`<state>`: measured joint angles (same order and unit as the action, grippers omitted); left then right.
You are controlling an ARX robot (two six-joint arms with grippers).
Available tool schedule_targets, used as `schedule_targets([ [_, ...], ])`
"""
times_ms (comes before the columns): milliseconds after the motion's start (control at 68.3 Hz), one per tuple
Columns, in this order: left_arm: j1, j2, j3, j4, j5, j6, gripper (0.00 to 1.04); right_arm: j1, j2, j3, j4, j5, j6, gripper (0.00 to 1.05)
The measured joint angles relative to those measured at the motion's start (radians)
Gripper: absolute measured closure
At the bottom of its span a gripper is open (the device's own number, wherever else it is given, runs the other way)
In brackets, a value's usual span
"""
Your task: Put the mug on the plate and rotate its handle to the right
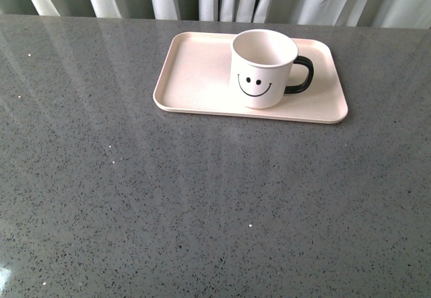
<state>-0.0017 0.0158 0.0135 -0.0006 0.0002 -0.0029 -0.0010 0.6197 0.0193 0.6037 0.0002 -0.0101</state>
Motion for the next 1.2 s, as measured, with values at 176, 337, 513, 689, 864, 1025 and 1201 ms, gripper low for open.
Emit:
schedule_targets([
  [176,0.0,0.0,0.0,0.0,0.0,0.0,0.09,0.0,-0.121,0.0,-0.111,0.0,0.0,1.03],
  [337,0.0,0.0,0.0,0.0,0.0,0.0,0.09,0.0,-0.212,0.0,-0.198,0.0,0.0,1.03],
  [513,0.0,0.0,0.0,0.0,0.0,0.0,0.09,0.0,-0.287,0.0,-0.27,0.0,0.0,1.03],
  [689,0.0,0.0,0.0,0.0,0.0,0.0,0.09,0.0,-0.352,0.0,-0.335,0.0,0.0,1.03],
  [864,0.0,0.0,0.0,0.0,0.0,0.0,0.09,0.0,-0.402,0.0,-0.386,0.0,0.0,1.03],
  [1025,0.0,0.0,0.0,0.0,0.0,0.0,0.09,0.0,-0.441,0.0,-0.424,0.0,0.0,1.03],
  [1201,0.0,0.0,0.0,0.0,0.0,0.0,0.09,0.0,-0.609,0.0,-0.598,0.0,0.0,1.03],
])
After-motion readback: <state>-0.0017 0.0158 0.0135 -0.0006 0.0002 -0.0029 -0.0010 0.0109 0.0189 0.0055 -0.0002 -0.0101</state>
